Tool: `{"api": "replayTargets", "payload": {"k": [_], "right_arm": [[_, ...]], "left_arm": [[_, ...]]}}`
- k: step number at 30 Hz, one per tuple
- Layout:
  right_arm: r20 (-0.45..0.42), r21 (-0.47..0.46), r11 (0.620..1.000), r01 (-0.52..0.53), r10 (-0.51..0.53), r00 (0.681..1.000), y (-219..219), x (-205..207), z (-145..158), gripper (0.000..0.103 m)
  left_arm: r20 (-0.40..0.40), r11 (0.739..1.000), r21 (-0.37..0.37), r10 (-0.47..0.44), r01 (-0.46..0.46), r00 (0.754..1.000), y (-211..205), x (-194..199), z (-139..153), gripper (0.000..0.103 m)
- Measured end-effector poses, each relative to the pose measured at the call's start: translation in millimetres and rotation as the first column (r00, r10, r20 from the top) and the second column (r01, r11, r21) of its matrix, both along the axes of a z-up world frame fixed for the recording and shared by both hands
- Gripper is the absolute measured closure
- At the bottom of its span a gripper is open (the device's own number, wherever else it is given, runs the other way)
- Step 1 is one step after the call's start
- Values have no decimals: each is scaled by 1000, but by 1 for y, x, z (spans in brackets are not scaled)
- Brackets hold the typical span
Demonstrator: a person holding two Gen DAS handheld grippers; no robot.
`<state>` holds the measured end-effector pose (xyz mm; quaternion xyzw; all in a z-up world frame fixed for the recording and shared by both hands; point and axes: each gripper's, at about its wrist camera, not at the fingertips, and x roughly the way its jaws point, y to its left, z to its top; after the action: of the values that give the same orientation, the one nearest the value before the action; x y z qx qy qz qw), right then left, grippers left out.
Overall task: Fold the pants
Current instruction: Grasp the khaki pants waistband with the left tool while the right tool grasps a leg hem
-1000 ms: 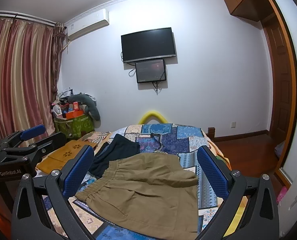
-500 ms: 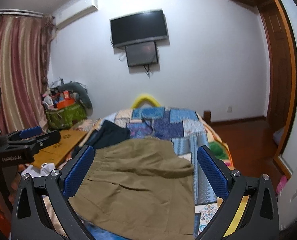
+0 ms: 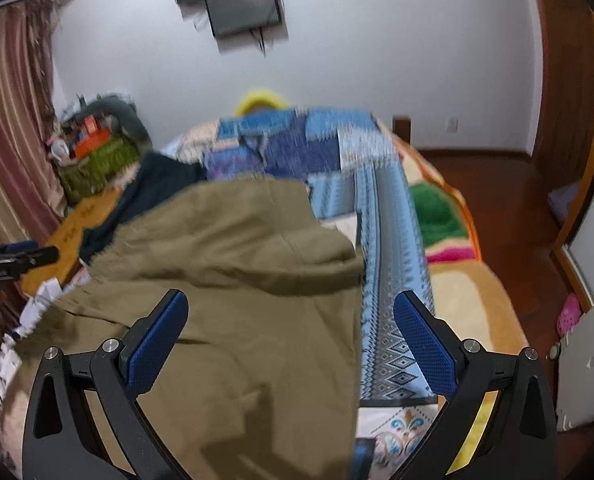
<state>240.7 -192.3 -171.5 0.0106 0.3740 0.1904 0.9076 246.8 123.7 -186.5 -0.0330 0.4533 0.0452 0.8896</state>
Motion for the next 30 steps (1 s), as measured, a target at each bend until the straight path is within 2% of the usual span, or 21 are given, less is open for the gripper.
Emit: {"api": "replayTargets", "payload": {"k": [3,5,11,17,21,24,26,30], "right_arm": [[-70,-37,999,-30,27,997,0,20,-20,19],[-119,-53,998,-46,39,992,-1,30,-29,30],[-193,-48,996,-75,64,979,-3,56,-48,51],[-236,-92,992,-90,66,970,4,74,-66,56],[-231,-136,987,-86,53,971,11,77,-73,56],[-227,-198,975,-102,56,972,20,75,-76,59],[-226,-219,970,-106,55,972,22,74,-78,82],[-239,-197,973,-121,72,968,18,74,-78,95]], "left_arm": [[-47,1000,6,-5,5,999,11,13,-13,2],[-74,1000,5,-15,16,997,17,19,-19,10],[-138,999,-34,-43,39,990,29,33,-36,21],[-196,994,-94,-81,63,977,31,39,-54,24],[-231,980,-186,-115,72,966,30,41,-65,26],[-227,983,-166,-116,78,967,23,40,-67,26],[-216,985,-154,-115,82,970,22,38,-66,27],[-199,986,-141,-115,87,973,22,34,-64,32]]}}
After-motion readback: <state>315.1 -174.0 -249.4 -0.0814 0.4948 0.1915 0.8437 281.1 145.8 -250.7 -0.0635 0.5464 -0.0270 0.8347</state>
